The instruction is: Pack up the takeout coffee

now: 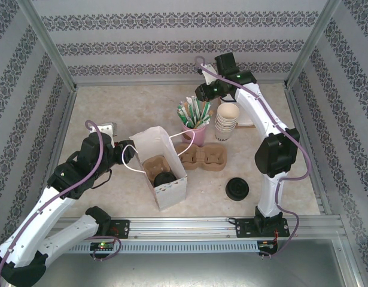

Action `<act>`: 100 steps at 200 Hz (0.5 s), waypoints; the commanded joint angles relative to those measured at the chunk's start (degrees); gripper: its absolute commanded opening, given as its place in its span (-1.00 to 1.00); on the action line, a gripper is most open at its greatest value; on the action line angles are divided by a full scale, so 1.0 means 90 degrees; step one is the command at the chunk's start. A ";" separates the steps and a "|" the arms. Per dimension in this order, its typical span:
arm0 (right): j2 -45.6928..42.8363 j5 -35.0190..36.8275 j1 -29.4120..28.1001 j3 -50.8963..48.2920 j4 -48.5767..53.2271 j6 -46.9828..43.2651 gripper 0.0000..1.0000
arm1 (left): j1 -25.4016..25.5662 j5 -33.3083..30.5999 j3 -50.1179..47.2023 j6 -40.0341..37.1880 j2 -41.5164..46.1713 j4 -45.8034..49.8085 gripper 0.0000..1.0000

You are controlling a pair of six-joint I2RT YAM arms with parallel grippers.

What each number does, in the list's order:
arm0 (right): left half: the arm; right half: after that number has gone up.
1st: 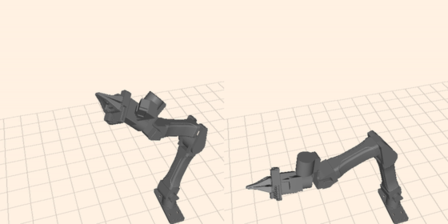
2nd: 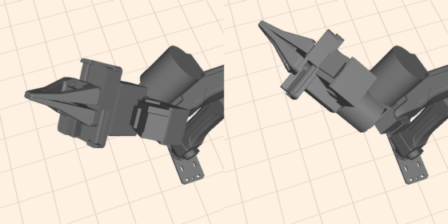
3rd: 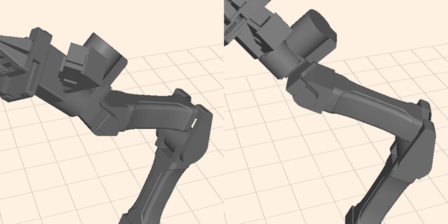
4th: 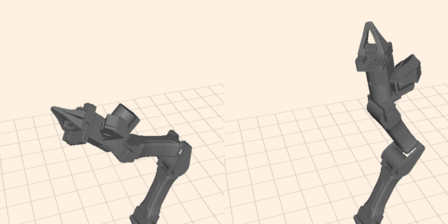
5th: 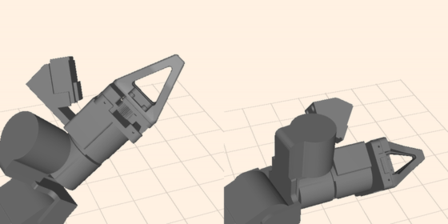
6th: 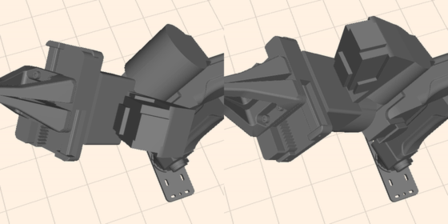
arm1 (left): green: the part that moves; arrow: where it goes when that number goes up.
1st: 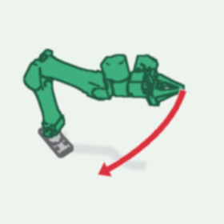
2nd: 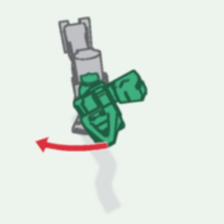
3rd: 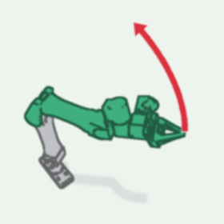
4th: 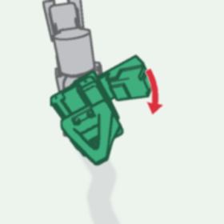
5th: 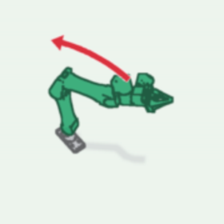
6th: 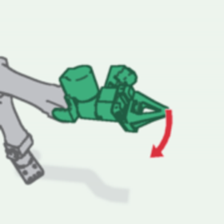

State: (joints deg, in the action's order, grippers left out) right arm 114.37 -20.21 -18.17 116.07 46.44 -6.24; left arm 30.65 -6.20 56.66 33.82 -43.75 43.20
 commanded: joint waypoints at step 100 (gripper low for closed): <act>-0.0019 -0.0037 -0.0362 0.0346 0.0118 -0.0166 -0.35 | -0.0019 -0.0005 0.0091 0.0016 0.0016 0.0154 0.00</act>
State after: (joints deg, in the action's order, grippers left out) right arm 114.37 -20.21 -20.84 116.88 46.59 -6.44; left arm 30.65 -6.20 56.66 33.82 -43.83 43.20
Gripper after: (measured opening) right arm 0.324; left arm 0.502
